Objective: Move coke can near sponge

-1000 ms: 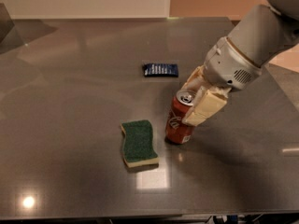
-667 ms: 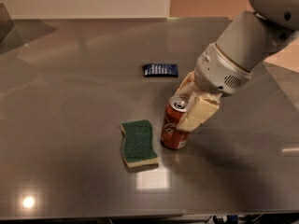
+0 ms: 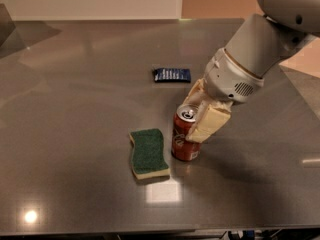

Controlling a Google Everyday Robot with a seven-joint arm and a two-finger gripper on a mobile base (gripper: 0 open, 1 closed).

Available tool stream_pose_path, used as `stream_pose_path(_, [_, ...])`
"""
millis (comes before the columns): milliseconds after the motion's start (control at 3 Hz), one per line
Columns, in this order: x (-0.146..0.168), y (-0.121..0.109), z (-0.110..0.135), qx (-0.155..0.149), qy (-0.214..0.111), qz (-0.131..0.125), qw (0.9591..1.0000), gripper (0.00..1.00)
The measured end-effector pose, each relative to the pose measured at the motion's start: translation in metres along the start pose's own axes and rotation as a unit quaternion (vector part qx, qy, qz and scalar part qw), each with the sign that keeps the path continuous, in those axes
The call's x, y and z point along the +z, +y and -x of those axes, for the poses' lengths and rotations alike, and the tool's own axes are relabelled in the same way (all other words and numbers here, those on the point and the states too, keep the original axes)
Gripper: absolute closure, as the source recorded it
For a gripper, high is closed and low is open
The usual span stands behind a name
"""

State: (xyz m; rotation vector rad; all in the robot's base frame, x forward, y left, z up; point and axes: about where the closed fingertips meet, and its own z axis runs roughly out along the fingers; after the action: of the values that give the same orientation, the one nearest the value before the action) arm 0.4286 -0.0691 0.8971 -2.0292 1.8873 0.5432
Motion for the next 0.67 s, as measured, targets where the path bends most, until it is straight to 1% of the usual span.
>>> stream_pose_path(333, [0.0001,-0.0003,0.0015,-0.001,0.000,-0.002,1.0000,0.13])
stream_pose_path(667, [0.0003,-0.0006,0.0030,-0.002,0.000,-0.004,1.0000,0.00])
